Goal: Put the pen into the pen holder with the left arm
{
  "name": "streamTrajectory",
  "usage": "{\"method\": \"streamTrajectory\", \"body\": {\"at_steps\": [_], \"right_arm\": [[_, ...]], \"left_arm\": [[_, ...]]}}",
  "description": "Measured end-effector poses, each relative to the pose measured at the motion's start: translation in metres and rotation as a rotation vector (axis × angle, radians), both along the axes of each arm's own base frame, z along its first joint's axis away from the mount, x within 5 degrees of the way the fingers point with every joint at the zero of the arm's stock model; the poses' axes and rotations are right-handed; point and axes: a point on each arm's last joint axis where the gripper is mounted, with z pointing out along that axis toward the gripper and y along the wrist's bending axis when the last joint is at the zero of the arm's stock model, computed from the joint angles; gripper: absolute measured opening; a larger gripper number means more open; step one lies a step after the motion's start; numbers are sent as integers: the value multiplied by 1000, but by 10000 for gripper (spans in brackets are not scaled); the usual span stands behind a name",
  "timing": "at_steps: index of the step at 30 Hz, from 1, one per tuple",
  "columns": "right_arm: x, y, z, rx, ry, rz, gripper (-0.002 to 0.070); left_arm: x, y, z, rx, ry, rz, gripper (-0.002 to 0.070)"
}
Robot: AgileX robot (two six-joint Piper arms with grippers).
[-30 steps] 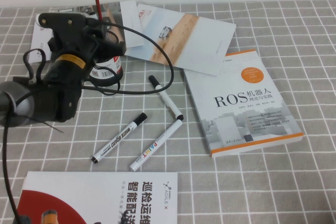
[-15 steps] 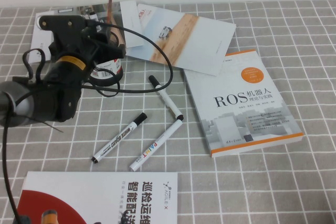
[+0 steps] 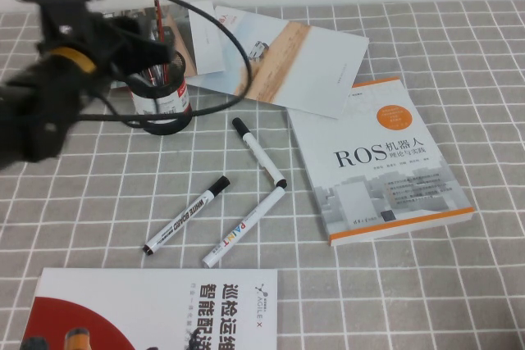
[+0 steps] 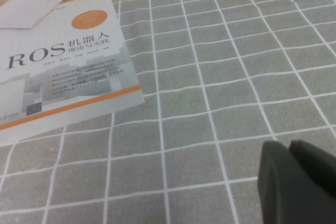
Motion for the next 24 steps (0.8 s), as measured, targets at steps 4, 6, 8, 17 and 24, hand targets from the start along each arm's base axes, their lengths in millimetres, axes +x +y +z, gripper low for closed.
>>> {"method": "streamTrajectory", "body": {"at_steps": [4, 6, 8, 17, 24], "right_arm": [[0, 0, 0, 0, 0, 0, -15], [0, 0, 0, 0, 0, 0, -15], [0, 0, 0, 0, 0, 0, -15], [0, 0, 0, 0, 0, 0, -15], [0, 0, 0, 0, 0, 0, -15]], "left_arm": [[-43, 13, 36, 24, 11, -14, 39], [-64, 19, 45, 41, 18, -20, 18], [-90, 28, 56, 50, -2, -24, 8], [-194, 61, 58, 45, -33, -23, 0], [-242, 78, 36, 59, -46, -15, 0]]}}
